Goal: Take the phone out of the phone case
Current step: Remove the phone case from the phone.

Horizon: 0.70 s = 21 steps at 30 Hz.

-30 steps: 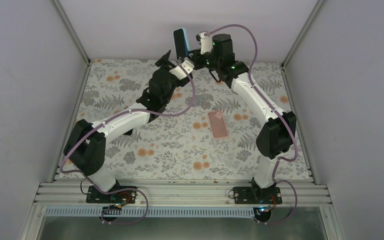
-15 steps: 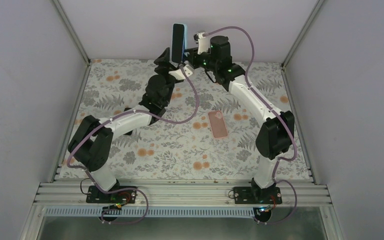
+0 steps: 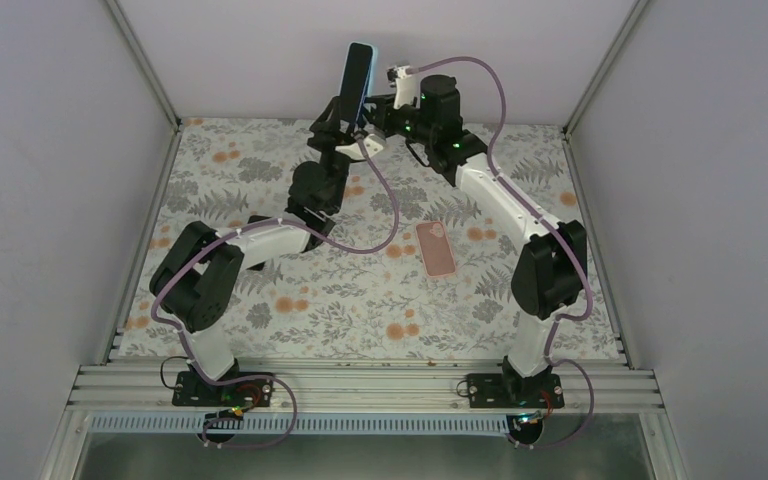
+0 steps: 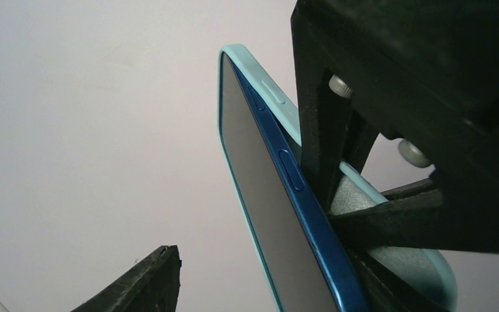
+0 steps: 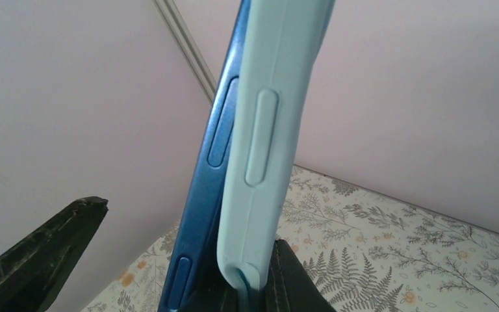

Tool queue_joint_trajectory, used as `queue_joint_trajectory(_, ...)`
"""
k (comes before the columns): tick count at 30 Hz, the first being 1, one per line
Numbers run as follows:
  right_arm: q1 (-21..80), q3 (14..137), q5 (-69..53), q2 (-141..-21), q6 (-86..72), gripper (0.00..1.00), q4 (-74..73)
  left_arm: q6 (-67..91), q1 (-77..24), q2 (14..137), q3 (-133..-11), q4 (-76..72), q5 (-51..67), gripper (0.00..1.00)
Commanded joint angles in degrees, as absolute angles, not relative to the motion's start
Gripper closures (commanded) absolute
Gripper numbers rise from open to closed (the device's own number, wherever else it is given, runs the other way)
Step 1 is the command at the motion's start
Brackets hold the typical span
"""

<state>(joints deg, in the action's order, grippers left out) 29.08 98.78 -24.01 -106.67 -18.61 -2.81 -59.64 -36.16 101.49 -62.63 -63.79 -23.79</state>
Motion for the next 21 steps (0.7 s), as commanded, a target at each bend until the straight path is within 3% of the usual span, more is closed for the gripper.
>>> queue_joint_trajectory(1, 37.3, 97.6, -36.8, -107.2, -18.5, 0.98, -14.1, -65.3, -34.9, 101.9, -65.4, -68.8, -24.5, 0.41)
queue_joint_trajectory(12, 38.7, 98.0, -37.8, -107.8, -18.2, 0.98, -14.5, -67.3, -36.2, 106.3, -68.2, -69.9, -24.4, 0.83)
queue_joint_trajectory(21, 37.5, 97.2, -35.2, -107.4, -16.6, 0.98, -15.0, -68.1, -36.9, 105.1, -66.5, -71.2, -25.4, 0.98)
